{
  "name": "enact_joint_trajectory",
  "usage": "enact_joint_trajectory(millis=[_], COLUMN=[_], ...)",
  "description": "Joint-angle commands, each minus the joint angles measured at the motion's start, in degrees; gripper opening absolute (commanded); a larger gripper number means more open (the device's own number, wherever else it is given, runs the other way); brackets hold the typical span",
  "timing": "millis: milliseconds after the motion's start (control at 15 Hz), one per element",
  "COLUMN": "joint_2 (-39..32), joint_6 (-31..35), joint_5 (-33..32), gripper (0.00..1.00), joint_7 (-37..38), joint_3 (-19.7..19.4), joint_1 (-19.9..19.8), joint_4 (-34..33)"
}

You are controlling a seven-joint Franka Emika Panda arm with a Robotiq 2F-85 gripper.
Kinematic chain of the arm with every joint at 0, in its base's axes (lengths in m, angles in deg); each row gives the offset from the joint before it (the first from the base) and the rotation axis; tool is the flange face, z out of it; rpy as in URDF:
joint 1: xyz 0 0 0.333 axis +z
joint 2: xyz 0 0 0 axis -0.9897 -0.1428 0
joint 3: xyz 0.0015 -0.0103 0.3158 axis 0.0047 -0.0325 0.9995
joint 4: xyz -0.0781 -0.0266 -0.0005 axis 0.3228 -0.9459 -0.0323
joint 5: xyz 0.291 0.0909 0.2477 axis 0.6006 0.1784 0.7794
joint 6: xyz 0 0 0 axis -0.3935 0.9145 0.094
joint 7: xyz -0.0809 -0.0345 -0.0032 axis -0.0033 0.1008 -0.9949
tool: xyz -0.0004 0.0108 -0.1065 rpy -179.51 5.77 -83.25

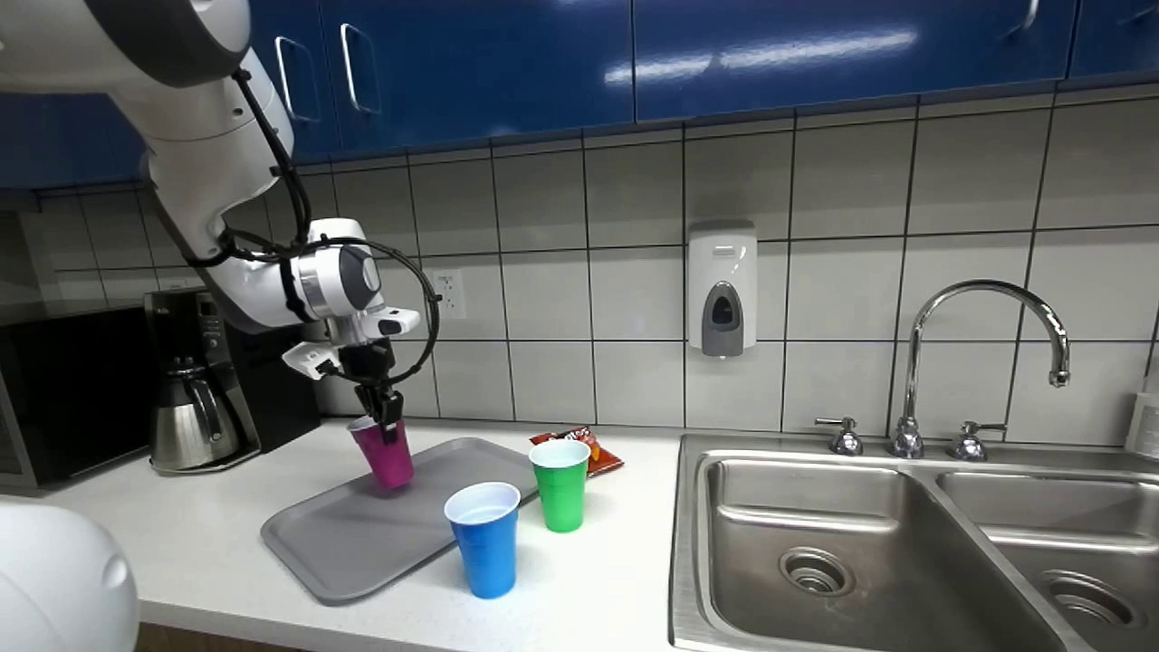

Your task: Take the three cups off of the tray

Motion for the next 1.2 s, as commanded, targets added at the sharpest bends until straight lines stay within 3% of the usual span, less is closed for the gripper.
enact_joint_trajectory(millis=[0, 1133], joint_2=[2.0, -0.5], joint_6=[0.0, 1.2], joint_5=[0.3, 3.6], gripper=[0.01, 0.01], joint_7=[0.3, -3.0], joint_3=[1.2, 7.9], joint_1=[0.4, 3.7], joint_4=[0.4, -4.8])
